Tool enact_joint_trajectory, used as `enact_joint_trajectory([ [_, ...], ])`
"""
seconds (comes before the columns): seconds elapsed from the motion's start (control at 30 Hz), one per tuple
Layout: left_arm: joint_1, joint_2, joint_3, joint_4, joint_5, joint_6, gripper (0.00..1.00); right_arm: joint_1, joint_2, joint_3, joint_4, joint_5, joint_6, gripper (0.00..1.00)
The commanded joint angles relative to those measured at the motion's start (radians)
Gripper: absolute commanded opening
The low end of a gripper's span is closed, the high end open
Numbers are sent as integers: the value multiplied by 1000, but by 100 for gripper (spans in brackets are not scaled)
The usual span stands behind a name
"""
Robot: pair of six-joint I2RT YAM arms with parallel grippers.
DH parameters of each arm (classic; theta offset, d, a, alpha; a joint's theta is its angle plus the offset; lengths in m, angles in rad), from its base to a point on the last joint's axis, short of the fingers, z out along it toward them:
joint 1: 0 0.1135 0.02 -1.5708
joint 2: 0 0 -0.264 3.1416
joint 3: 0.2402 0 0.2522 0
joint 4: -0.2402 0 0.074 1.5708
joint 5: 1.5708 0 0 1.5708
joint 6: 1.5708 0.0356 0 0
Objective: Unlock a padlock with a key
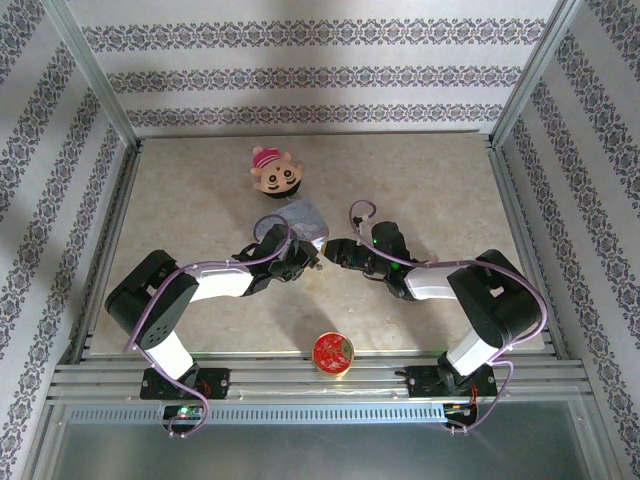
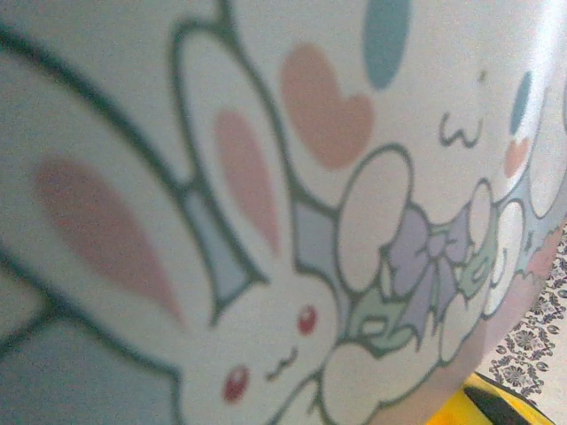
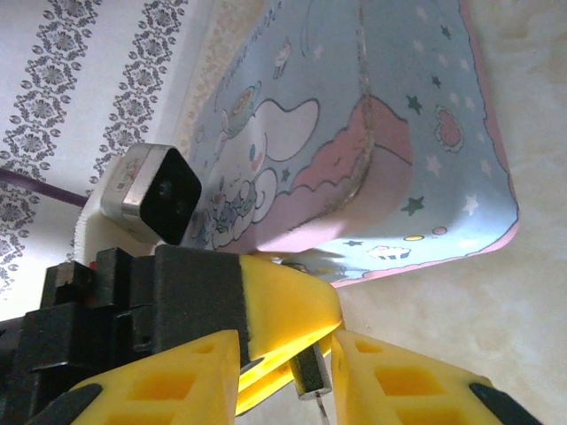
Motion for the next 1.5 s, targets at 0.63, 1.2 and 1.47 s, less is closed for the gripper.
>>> enact_joint_trajectory([
  [0.63, -20, 29, -37, -70, 152, -91, 0, 99, 40, -37, -12, 84, -26, 28],
  [1.2, -20, 35, -28, -64, 172, -87, 0, 96, 97, 10, 2, 63, -11, 4],
  [1.47, -19, 11, -78, 50, 144, -36, 42, 91, 69, -16, 54, 65, 34, 0],
])
